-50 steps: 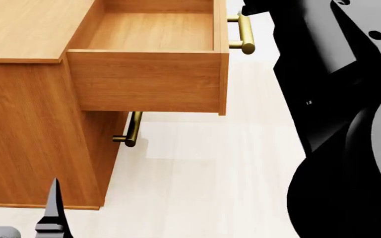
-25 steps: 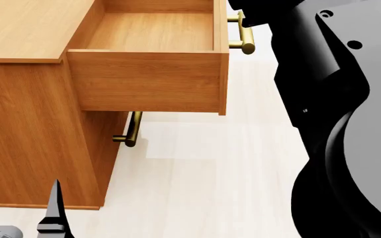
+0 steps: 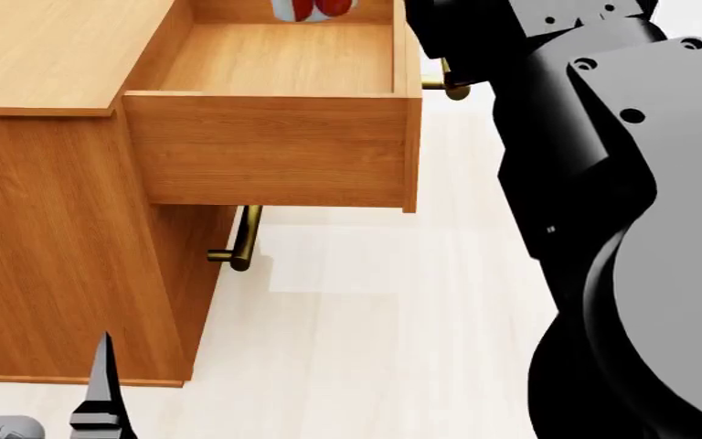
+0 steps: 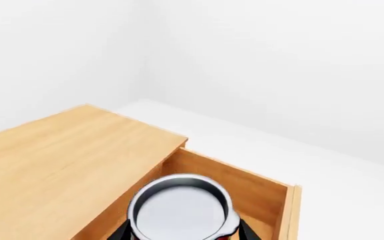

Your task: Put the ketchup in the top drawer of the cabinet.

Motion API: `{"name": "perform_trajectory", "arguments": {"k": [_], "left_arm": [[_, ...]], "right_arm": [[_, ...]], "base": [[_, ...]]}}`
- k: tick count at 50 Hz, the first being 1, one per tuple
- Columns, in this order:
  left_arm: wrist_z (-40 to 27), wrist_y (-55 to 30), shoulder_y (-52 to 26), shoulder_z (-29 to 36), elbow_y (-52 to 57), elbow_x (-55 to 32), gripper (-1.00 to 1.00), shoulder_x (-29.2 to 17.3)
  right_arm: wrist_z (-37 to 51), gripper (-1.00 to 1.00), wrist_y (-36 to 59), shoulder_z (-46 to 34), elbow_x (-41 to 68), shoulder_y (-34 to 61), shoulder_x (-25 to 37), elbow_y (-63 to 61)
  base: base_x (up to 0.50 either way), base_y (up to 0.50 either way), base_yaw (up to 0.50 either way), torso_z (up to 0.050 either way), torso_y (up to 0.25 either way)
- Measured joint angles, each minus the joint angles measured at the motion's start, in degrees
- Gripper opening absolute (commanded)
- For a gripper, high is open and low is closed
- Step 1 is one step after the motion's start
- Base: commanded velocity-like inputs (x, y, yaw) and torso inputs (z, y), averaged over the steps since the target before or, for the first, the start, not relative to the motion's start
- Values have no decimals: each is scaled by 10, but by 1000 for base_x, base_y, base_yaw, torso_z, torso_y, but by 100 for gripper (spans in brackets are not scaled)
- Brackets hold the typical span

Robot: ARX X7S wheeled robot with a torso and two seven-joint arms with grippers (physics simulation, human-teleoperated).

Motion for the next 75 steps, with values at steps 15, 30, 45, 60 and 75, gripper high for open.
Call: {"name": "perform_trajectory", "arguments": {"k": [15, 30, 45, 60, 75], "left_arm": [[-1, 2, -2, 1, -5, -1, 100, -1], [-3, 3, -2, 3, -6, -2, 100, -3], [-3, 10, -1, 2, -12, -4, 100, -4], [-5, 11, -1, 3, -14, -3, 100, -5], [-8, 12, -1, 4, -14, -4, 100, -8]], "right_arm": [[0, -100, 3, 11, -16, -19, 0, 0], [-1, -100, 1, 41, -19, -43, 0, 0], [-1, -100, -3, 43, -23, -66, 0, 0], [-3, -100, -3, 72, -53, -84, 0, 0], [-6, 100, 1, 141, -126, -93, 0, 0]], "base": [[0, 0, 0, 0, 0], [0, 0, 0, 0, 1], [0, 0, 0, 0, 0], [0, 0, 0, 0, 1], [0, 0, 0, 1, 0]]}}
